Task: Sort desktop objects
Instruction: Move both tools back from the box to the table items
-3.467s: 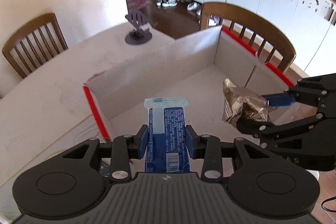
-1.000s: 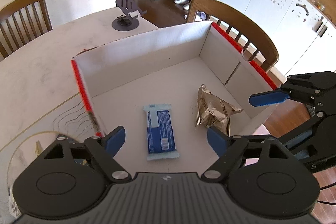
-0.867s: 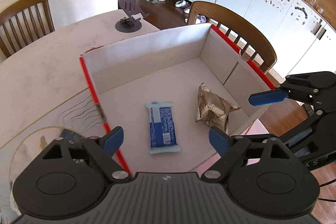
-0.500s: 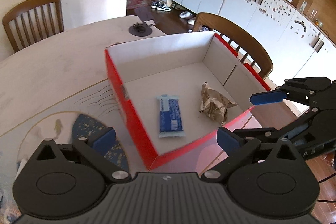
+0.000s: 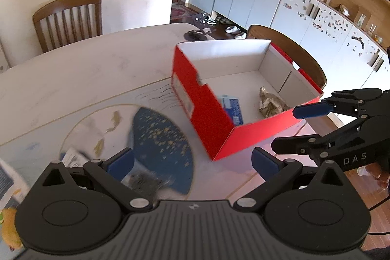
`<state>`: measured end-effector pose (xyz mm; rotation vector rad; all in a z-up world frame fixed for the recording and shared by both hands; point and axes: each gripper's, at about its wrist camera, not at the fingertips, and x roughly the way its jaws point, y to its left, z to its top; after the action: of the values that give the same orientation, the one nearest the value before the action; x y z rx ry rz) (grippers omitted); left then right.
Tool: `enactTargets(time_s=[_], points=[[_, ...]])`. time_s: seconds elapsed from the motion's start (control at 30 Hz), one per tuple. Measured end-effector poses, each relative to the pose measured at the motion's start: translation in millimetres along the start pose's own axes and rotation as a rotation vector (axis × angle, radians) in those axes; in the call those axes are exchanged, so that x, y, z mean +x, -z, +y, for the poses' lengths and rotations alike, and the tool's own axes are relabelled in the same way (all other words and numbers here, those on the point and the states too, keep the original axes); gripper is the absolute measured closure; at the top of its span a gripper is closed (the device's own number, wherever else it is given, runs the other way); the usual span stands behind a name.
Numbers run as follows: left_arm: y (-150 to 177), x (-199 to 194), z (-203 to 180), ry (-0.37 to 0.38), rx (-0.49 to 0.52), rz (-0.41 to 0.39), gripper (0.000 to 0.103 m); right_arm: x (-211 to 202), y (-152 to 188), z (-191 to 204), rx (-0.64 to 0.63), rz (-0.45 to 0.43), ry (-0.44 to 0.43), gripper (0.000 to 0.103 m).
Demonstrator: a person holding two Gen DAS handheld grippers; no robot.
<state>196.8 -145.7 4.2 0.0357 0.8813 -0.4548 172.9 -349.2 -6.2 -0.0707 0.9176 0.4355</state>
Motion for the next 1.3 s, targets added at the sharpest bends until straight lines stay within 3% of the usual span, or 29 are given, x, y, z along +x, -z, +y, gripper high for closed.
enactTargets(time_s=[0.6,0.9,1.3], points=[[76,-77,112,-0.153,-0.161,-0.056,0.0,26,7,131,-0.123,0.022,-0.102,0.024],[115,-83,157,-0.247,-0.235,-0.018,0.0,50,12,182,-0.152,0.051,-0.149,0.024],[148,-69,188,-0.285,-0.306,0.058,0.0,88,20,226,-0.185,0.096,-0.169,0.026]])
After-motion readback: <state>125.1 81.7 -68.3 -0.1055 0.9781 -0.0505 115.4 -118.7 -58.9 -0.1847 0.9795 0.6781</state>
